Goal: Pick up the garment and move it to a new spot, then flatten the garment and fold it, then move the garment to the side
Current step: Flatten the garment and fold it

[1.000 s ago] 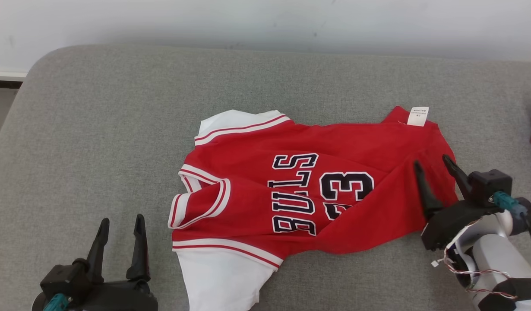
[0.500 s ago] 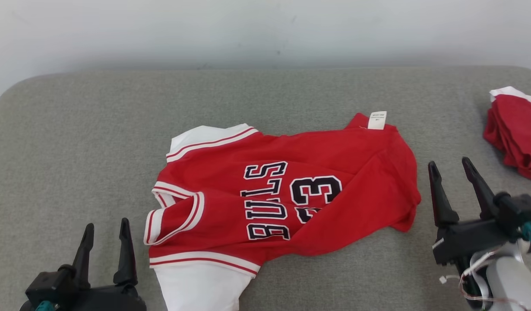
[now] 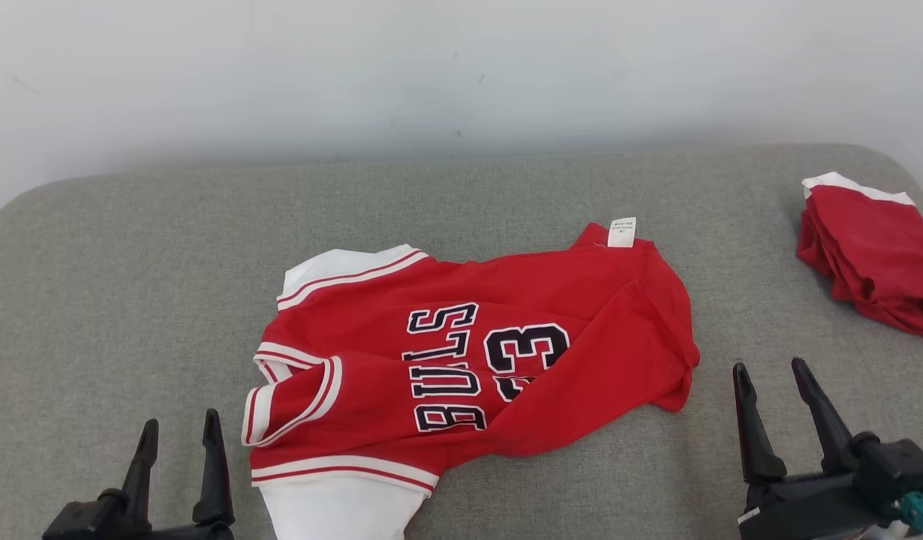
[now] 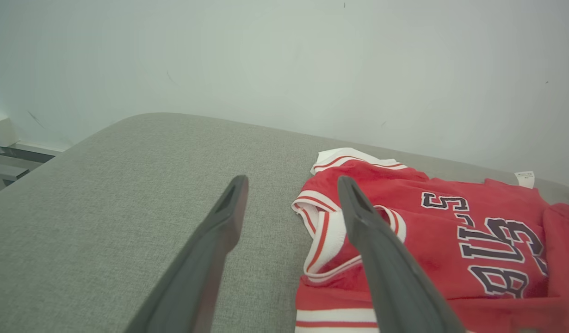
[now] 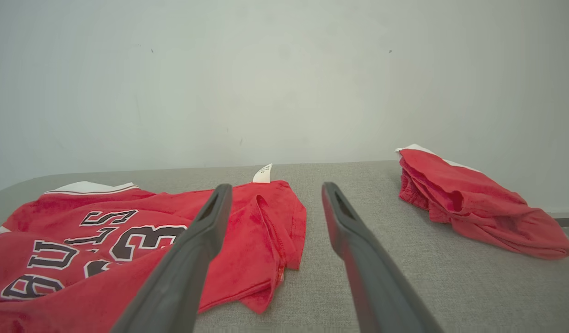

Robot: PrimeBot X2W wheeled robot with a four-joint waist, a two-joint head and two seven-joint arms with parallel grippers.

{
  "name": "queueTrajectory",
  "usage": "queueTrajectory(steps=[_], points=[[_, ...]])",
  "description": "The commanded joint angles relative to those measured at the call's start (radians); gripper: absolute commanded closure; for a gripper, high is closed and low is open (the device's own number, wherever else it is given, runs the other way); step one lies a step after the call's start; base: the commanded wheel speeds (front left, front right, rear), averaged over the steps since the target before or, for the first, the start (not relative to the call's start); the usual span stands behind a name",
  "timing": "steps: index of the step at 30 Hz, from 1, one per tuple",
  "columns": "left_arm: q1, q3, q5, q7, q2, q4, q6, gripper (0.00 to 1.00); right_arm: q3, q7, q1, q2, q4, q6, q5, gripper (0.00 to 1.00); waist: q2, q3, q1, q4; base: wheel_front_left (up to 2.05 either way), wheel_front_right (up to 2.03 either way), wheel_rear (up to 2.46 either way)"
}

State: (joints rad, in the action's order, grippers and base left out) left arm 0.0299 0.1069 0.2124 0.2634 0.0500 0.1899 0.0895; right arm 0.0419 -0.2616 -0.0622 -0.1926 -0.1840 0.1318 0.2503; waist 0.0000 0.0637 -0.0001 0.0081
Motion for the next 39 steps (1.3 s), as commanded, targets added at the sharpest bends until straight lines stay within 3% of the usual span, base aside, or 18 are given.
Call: queueTrajectory(steps=[1,20,39], points=[[-0.017,0.0,-0.013,0.001,0.001,-0.005,-0.001,0.0,-0.008,-0.004,0.025,0.011,0.008,-0.003,-0.007,0.0,0.0,-0.014,0.0001,-0.003,0.0,0.0,0.0],[-0.058,-0.005,-0.026,0.001,0.001,-0.048,-0.017,0.0,-0.012,-0.004,0.067,0.031,0.012,-0.003,-0.025,0.0,0.0,-0.045,0.0001,0.011,0.0,0.0,0.0],[-0.058,0.001,-0.076,0.001,0.001,-0.076,-0.001,0.0,-0.012,-0.004,0.083,0.043,0.017,-0.003,-0.034,0.0,0.0,-0.052,0.0001,0.021,0.0,0.0,0.0]])
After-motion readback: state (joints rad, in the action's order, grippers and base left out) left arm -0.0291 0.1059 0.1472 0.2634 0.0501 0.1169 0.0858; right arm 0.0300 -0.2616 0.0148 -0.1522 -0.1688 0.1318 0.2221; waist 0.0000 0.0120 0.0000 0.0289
